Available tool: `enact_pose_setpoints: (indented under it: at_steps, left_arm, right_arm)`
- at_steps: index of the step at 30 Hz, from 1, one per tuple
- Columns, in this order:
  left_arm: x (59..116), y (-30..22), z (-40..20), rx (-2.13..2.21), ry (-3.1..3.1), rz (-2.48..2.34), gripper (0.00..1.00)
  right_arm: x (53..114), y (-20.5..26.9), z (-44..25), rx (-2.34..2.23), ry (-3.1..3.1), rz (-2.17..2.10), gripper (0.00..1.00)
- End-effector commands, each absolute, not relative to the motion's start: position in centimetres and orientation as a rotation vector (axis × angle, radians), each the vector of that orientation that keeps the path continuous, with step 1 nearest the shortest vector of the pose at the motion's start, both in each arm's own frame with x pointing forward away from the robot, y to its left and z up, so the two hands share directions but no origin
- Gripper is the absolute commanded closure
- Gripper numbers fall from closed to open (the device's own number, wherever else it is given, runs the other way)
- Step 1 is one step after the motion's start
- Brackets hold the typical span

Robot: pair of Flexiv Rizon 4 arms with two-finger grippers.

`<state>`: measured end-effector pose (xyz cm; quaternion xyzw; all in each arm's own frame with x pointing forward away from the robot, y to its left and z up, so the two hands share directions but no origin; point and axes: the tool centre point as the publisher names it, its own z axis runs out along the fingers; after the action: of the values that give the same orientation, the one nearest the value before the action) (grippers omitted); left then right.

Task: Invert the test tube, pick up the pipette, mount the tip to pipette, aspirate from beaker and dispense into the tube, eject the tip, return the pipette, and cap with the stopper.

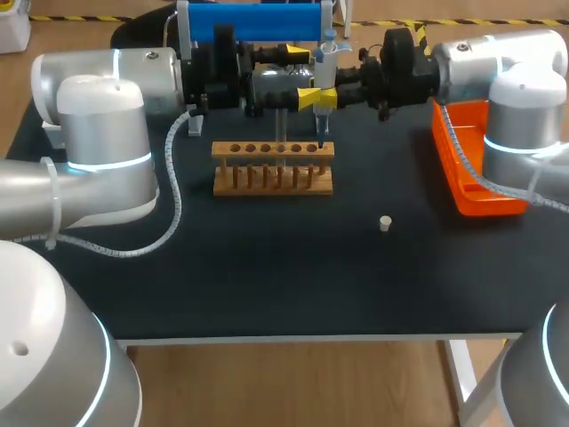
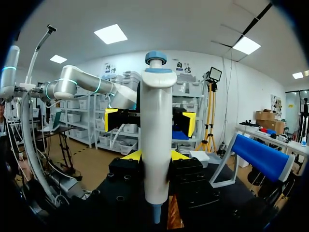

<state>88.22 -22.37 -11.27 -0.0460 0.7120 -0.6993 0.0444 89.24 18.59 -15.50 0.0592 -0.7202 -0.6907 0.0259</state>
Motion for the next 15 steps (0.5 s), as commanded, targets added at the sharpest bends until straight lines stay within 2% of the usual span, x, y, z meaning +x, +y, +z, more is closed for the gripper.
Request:
enact_pose_setpoints:
  at_steps: [1, 15]
  left_arm:
    - [88.2, -22.3, -11.2, -0.14, 2.181, -2.135, 0.0]
    - [88.2, -22.3, -11.2, -0.14, 2.181, -2.135, 0.0]
  right_arm:
    - [89.5, 19.5, -15.6, 0.186, -2.216, -2.138, 1.0]
    - [89.6, 20.6, -15.6, 0.152, -2.212, -2.178, 1.0]
